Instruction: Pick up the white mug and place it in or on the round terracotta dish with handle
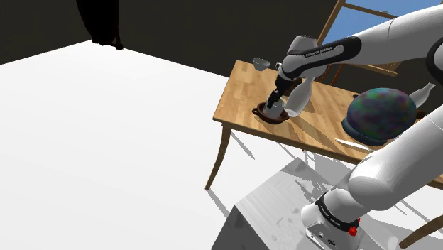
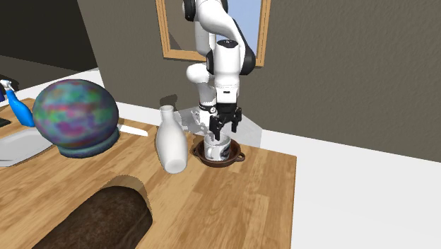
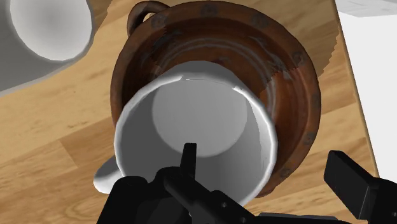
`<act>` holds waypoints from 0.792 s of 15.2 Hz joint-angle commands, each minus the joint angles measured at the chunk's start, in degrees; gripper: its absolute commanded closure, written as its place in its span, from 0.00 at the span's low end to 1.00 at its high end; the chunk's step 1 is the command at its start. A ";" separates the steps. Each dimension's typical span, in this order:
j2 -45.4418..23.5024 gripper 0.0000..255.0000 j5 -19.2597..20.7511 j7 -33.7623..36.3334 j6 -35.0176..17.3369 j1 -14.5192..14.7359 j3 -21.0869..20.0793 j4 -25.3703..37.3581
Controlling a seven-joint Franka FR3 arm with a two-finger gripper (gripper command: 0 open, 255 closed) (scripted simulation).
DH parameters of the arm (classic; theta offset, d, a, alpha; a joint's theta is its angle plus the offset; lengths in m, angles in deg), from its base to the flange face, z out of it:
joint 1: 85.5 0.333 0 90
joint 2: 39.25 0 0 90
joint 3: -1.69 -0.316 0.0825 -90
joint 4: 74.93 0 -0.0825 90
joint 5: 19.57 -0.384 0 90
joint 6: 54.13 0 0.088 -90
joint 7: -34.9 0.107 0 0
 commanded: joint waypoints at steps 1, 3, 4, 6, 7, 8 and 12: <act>0.00 0.00 0.00 0.00 0.00 0.00 0.00 0.00; 2.25 0.00 0.60 0.47 3.92 0.02 -0.22 1.74; 3.25 0.00 0.84 0.67 5.88 0.04 -0.35 2.71; 3.98 0.00 1.00 0.80 7.42 0.04 -0.46 3.54; 3.99 0.00 1.00 0.80 7.42 0.04 -0.46 3.53; 3.98 0.00 1.00 0.80 7.42 0.04 -0.46 3.54; 3.98 0.00 1.00 0.80 7.42 0.04 -0.46 3.54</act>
